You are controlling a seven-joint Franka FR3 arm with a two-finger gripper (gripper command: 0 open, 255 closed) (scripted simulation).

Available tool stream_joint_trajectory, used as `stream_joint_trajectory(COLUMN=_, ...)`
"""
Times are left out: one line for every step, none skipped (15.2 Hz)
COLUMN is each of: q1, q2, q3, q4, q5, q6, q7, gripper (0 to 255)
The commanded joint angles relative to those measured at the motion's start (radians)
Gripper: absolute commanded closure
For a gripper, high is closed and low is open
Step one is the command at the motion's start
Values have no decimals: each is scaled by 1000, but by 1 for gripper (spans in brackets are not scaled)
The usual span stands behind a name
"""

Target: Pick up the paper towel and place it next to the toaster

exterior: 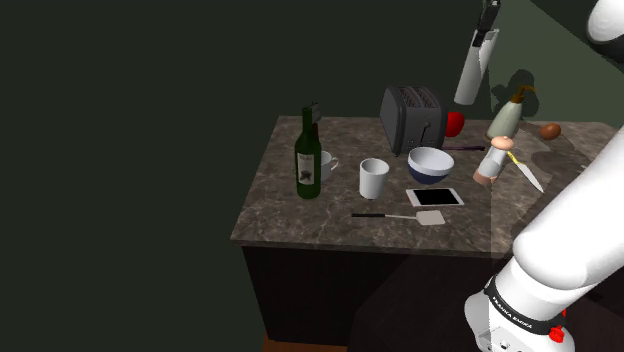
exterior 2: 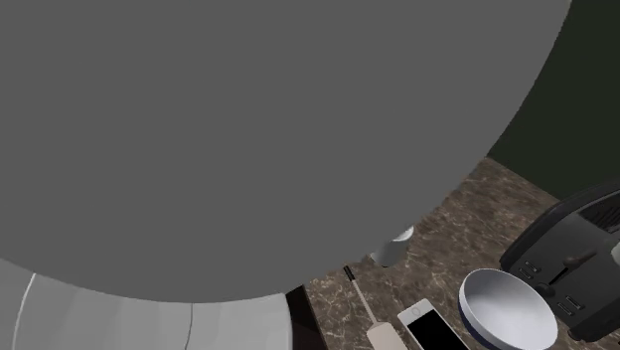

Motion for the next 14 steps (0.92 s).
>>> stream_joint_trajectory(q1=-30, q2=41, q3=-31, q4=46, q5=24, q6=-11, q7=-58, gripper=255)
stream_joint_trajectory(q1=-48, q2=70, q3=-48, q4=78, q5=42, q6=-20, q7=-89, gripper=255)
stream_joint_trajectory(q1=-69, q2=101, q3=-63, q4=112, q5=61, q6=-29, q7=-119, gripper=255)
stream_joint_trajectory(q1=-93, q2=133, q3=-77, q4=150, q5=83, q6=-41, q7=-150, gripper=255)
stream_joint_trajectory(q1=-119, q2=169, q3=-90, q4=191, q5=106, q6=-54, q7=-180, gripper=255)
stream_joint_trajectory(q1=-148, q2=206, q3=-102, q4=236, q5=131, q6=-69, q7=-209, gripper=255)
stream_joint_trajectory(q1=-181, q2=246, q3=-112, q4=285, q5=159, q6=-86, q7=-237, gripper=255)
stream_joint_trajectory(q1=-217, q2=289, q3=-119, q4=341, q5=188, q6=-107, q7=-264, gripper=255)
stream_joint_trajectory(q1=-259, q2=335, q3=-125, q4=404, q5=219, q6=-131, q7=-290, gripper=255)
stream_joint_trajectory(q1=-306, q2=387, q3=-127, q4=478, q5=254, q6=-160, q7=-312, gripper=255)
stream_joint_trajectory(q1=-385, q2=470, q3=-126, q4=608, q5=309, q6=-213, q7=-337, gripper=255)
stream_joint_trajectory(q1=-365, q2=443, q3=-122, q4=550, q5=288, q6=-180, q7=-337, gripper=255)
stream_joint_trajectory(q1=-346, q2=422, q3=-125, q4=501, q5=274, q6=-151, q7=-339, gripper=255)
stream_joint_trajectory(q1=-329, q2=404, q3=-127, q4=456, q5=262, q6=-125, q7=-339, gripper=255)
